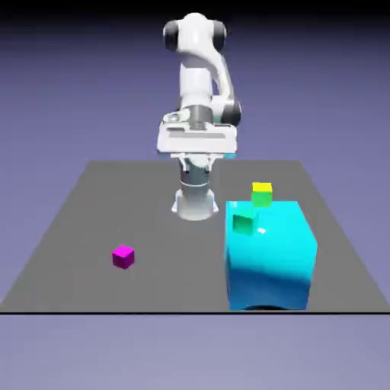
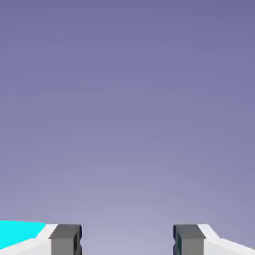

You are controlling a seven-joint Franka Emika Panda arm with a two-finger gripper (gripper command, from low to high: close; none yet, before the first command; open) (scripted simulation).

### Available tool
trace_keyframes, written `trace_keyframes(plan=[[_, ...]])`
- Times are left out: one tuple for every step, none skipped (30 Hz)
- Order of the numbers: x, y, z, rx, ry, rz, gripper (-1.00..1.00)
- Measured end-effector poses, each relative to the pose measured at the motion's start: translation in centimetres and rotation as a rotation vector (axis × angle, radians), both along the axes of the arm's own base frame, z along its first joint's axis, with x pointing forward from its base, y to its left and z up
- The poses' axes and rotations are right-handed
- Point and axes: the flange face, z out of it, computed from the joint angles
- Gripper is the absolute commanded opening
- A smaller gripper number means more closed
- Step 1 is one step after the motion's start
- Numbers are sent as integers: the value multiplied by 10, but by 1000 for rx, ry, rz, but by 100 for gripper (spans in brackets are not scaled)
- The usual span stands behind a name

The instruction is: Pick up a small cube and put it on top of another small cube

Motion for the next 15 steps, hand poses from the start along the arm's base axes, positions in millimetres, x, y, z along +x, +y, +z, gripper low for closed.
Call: trace_keyframes(plan=[[4,-12,-14,21,41,-25,0],[7,-25,-29,41,81,-50,0],[9,-37,-44,59,122,-76,0],[10,-49,-59,76,162,-103,0],[10,-61,-74,92,203,-130,0],[10,-73,-90,107,242,-158,0],[8,-85,-105,121,282,-186,0],[5,-97,-120,133,321,-215,0],[2,-109,-135,145,359,-245,0],[-3,-121,-150,154,397,-275,0],[-8,-133,-164,163,434,-305,0],[-14,-145,-178,171,470,-336,0],[-24,-162,-191,180,505,-381,0],[-29,-167,-203,181,541,-397,0],[-37,-177,-215,183,575,-427,0]])
